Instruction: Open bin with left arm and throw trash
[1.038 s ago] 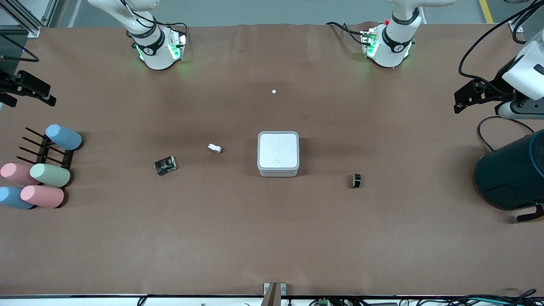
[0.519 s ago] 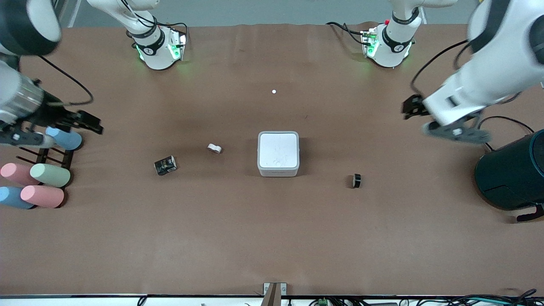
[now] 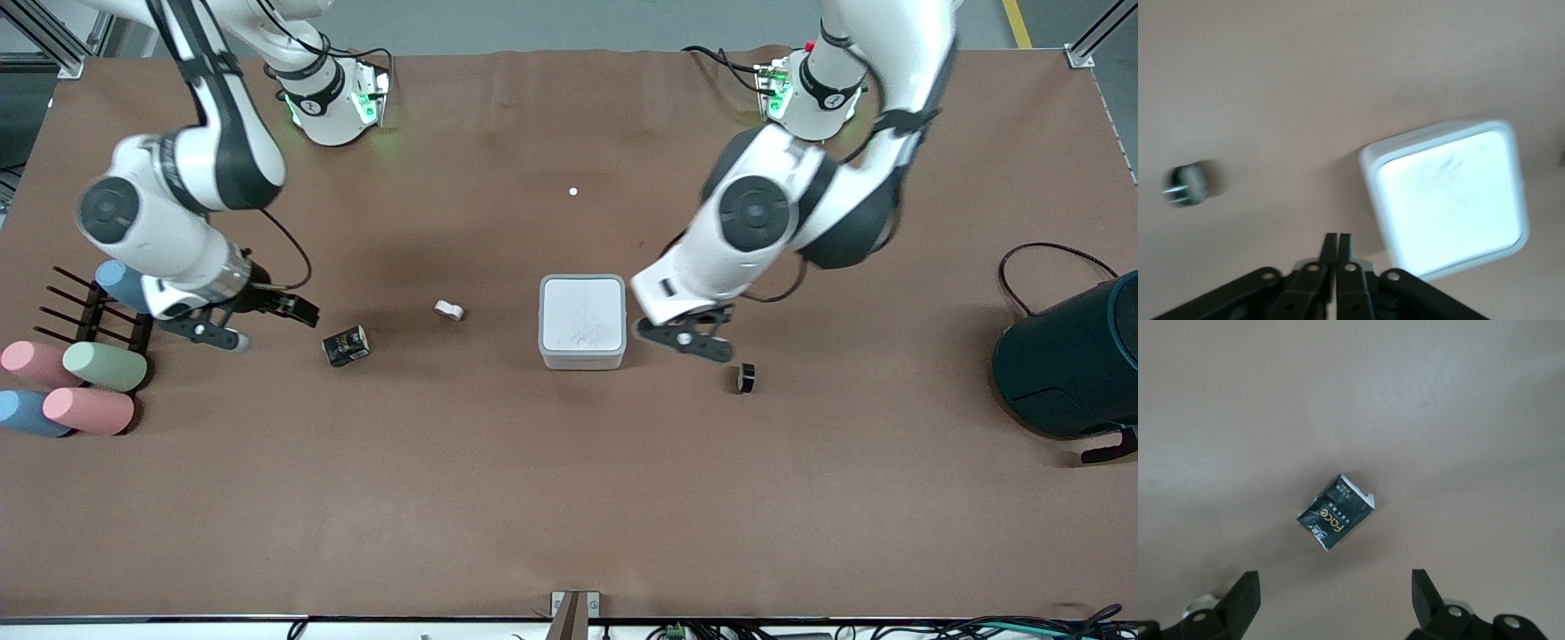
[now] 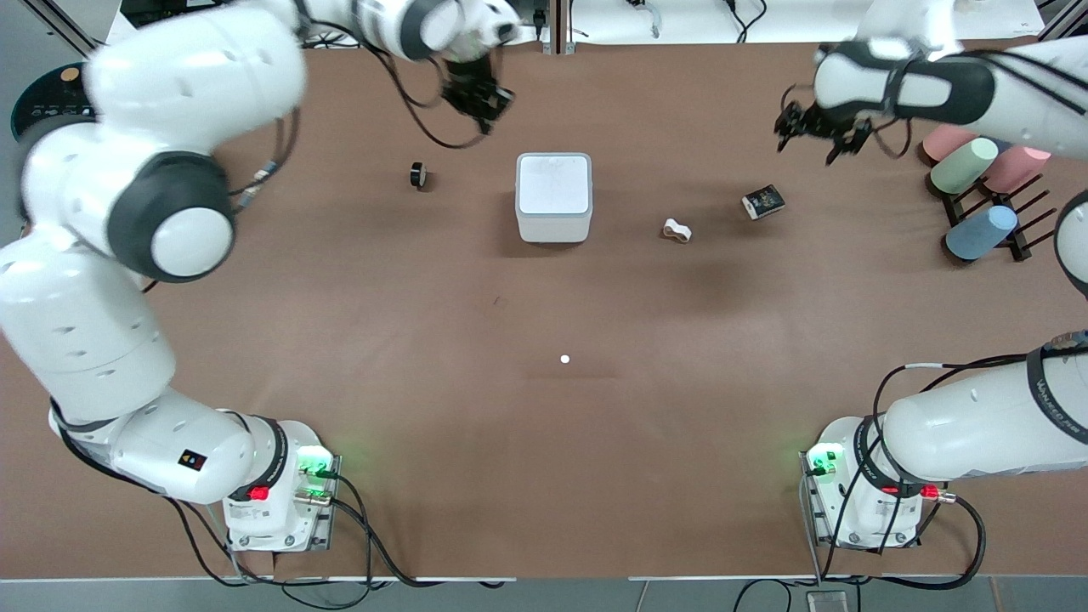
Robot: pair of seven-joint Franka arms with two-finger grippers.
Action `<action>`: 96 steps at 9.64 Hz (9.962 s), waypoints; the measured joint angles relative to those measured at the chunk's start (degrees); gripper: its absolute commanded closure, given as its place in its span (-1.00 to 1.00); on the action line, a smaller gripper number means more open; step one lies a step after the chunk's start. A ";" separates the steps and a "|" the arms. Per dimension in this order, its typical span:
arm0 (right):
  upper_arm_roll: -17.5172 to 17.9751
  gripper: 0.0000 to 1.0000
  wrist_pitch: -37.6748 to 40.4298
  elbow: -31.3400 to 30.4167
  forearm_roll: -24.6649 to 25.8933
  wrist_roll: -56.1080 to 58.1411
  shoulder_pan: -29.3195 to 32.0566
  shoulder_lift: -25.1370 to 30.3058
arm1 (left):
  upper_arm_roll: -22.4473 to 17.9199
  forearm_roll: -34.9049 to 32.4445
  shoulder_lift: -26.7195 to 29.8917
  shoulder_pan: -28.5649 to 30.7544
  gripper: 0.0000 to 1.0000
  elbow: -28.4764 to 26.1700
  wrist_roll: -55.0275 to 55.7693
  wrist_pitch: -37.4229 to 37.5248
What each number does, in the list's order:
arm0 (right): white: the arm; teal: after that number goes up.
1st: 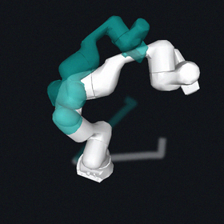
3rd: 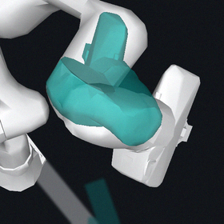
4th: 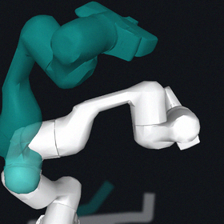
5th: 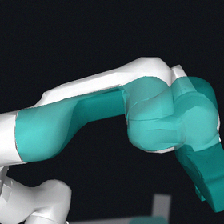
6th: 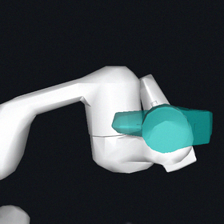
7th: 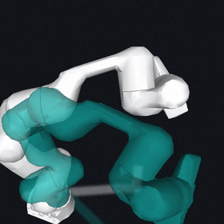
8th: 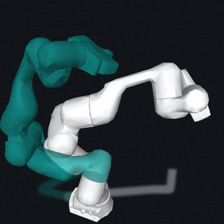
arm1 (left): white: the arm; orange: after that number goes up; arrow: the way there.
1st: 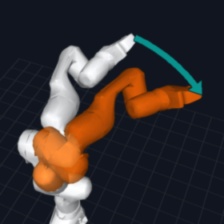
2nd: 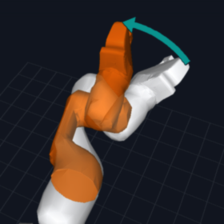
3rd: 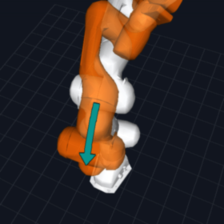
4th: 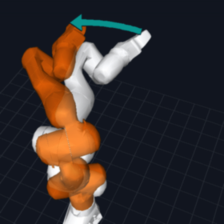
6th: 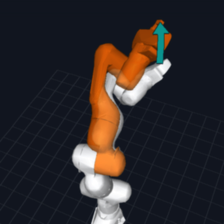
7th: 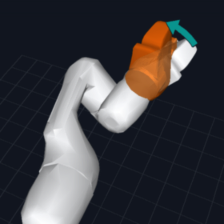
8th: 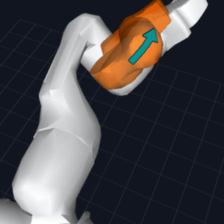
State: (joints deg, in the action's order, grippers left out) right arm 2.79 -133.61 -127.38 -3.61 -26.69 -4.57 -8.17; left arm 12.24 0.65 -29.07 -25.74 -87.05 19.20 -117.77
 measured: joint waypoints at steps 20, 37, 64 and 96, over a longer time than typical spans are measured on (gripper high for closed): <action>1.99 0.98 5.38 27.37 -0.89 -43.91 -17.13 -11.60 | -0.54 -6.06 -2.66 14.72 -0.44 -3.48 -7.75 2.23; 0.54 -1.00 22.08 33.95 -0.94 -50.98 -18.93 -25.08 | 6.45 -0.91 -2.83 15.82 1.00 -9.75 -3.55 -14.57; -0.89 0.97 6.31 35.57 -1.57 -67.54 -32.71 -20.47 | 9.79 -0.11 2.55 18.49 -1.00 2.06 16.60 3.40; -1.16 -0.99 54.77 45.44 0.93 26.07 6.99 9.05 | -10.67 0.47 28.78 21.36 -1.00 -1.20 -9.91 28.03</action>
State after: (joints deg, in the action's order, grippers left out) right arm 1.64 -78.84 -81.94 -2.68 -0.62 2.42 0.88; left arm 1.57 1.12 -0.30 -4.38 -88.25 9.29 -89.74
